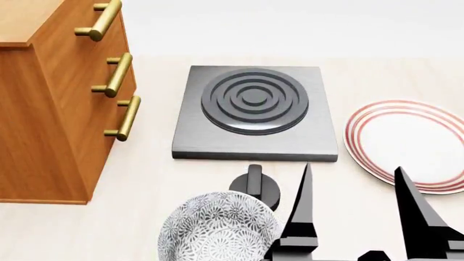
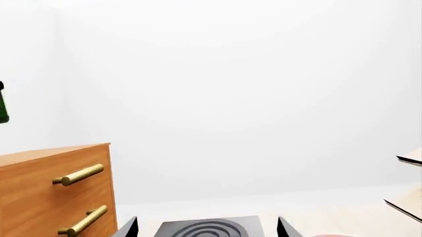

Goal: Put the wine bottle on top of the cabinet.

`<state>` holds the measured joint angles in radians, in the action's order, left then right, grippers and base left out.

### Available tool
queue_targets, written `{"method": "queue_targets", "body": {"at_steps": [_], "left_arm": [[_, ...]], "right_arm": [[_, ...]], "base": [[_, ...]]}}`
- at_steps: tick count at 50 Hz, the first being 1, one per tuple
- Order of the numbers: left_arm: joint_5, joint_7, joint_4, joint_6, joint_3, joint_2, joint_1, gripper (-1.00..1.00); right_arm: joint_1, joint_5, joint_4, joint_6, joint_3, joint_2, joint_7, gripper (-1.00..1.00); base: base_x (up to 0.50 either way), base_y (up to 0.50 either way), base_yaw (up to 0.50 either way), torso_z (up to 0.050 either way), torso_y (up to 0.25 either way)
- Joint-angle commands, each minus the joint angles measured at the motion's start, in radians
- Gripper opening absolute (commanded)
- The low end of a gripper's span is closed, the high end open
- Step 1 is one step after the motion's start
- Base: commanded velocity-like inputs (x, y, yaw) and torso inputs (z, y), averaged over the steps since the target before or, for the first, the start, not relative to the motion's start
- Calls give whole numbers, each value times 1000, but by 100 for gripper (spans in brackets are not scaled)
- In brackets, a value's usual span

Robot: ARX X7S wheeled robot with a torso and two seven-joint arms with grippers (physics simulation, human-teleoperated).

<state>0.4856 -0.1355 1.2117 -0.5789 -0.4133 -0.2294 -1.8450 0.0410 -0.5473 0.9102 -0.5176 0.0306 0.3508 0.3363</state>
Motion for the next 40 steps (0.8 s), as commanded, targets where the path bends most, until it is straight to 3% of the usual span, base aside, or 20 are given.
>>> {"method": "queue_targets", "body": {"at_steps": [1, 25, 40], "left_arm": [[15, -16, 5, 34, 23, 15, 45, -100], [35, -43, -60, 32, 41, -1, 189, -100], [15, -21, 22, 67, 28, 17, 186, -100]], "right_arm": [[-2, -3, -4, 10, -6, 10, 9, 100], [-2, -2, -16, 25, -30, 25, 24, 100], [-2, -6, -22, 35, -35, 34, 32, 100]], "base": [[0, 0, 0, 0, 0], [0, 0, 0, 0, 1], [1, 0, 0, 0, 0]]}}
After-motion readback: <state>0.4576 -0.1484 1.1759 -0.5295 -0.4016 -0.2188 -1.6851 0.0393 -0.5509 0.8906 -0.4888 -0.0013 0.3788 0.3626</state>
